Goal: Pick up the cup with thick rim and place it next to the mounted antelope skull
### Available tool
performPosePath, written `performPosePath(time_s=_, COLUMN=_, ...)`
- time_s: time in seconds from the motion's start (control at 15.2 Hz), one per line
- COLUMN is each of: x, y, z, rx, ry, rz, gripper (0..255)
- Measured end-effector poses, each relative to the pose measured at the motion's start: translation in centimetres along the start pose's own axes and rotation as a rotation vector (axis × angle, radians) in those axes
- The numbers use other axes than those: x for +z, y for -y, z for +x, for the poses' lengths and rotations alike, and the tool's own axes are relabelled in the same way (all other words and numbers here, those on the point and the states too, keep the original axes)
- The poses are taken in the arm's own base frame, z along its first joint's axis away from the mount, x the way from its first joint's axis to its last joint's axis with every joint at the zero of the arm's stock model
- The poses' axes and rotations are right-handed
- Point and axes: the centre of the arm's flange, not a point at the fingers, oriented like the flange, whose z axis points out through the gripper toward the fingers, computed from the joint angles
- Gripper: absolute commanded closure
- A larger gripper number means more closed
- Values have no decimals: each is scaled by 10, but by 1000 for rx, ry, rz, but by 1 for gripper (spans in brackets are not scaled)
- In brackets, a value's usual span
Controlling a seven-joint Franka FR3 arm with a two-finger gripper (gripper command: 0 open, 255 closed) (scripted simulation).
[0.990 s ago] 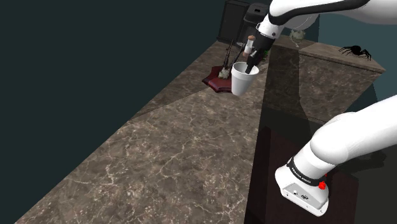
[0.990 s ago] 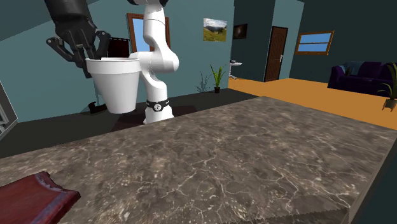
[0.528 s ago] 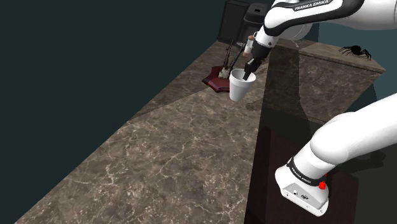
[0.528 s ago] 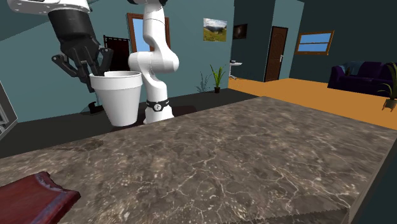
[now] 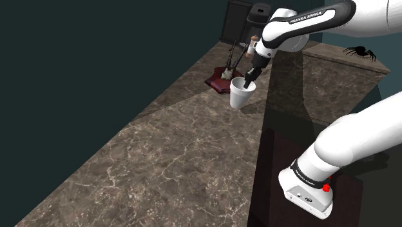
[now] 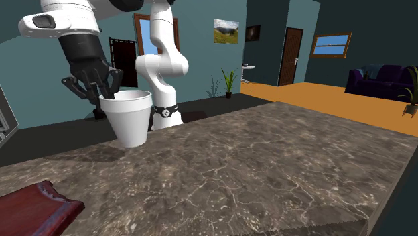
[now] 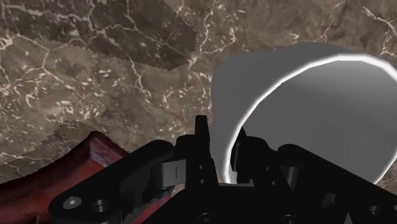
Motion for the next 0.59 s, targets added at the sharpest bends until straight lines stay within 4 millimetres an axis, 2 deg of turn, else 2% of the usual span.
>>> performPosePath(time_s=0.59, x=45, y=-8, z=-4, rx=0, ry=0, rz=0, gripper=255)
